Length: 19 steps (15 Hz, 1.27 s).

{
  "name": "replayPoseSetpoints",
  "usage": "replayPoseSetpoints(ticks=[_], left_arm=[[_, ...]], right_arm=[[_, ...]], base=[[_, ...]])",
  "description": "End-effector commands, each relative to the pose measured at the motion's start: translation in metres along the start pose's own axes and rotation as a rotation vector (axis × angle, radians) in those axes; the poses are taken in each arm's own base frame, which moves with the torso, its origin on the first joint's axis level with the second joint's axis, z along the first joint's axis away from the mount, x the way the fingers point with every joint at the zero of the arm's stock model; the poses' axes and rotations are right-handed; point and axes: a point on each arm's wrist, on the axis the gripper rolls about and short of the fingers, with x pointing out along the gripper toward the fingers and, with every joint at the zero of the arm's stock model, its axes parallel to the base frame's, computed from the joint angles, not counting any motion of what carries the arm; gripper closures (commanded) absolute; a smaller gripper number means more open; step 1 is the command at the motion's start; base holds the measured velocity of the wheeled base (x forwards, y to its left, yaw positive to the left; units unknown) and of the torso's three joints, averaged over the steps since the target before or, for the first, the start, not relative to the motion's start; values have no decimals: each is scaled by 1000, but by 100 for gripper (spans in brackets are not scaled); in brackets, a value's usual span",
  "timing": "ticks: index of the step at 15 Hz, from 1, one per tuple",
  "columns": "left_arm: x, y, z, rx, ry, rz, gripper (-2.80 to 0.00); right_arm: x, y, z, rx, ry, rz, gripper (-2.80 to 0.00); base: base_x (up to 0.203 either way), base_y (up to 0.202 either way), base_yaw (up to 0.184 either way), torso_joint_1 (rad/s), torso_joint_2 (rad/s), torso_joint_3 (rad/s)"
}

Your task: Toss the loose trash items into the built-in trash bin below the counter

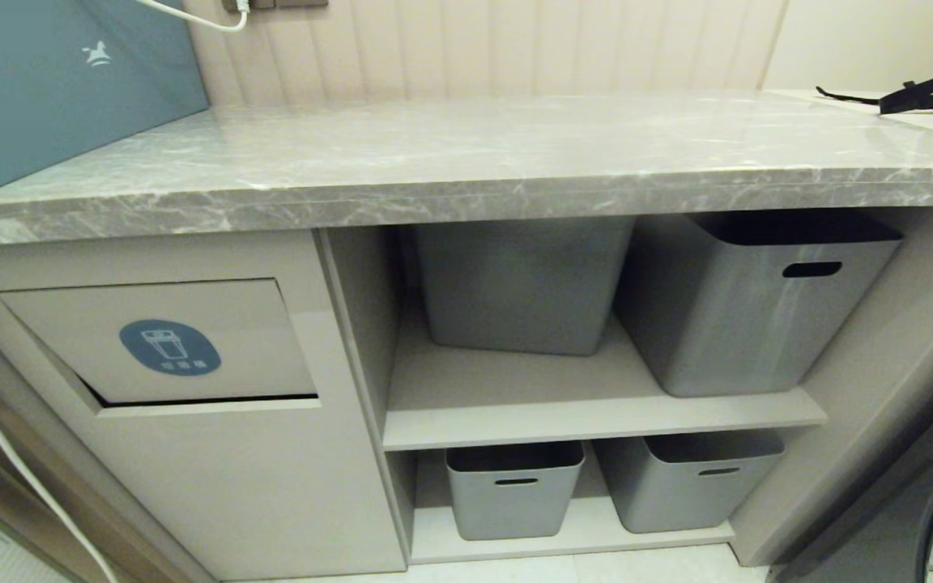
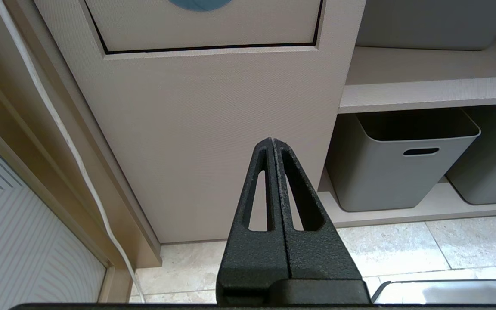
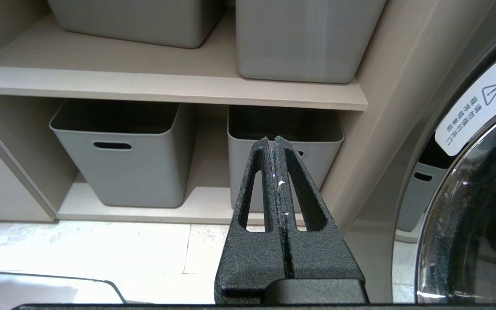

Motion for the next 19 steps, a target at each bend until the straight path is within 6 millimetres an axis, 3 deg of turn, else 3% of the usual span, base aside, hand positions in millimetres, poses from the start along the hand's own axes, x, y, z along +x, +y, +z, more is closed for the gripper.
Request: replayPoseSetpoints(ticks=[1, 19], left_arm=[[0, 0, 0, 1, -1, 0, 0], [0, 0, 0, 16, 0, -5, 0]], right_arm=[[0, 0, 0, 2, 1, 1, 0], [0, 0, 0, 5, 0, -1, 0]], base=[[0, 0, 0, 0, 0, 0], [0, 0, 0, 0, 0, 0]])
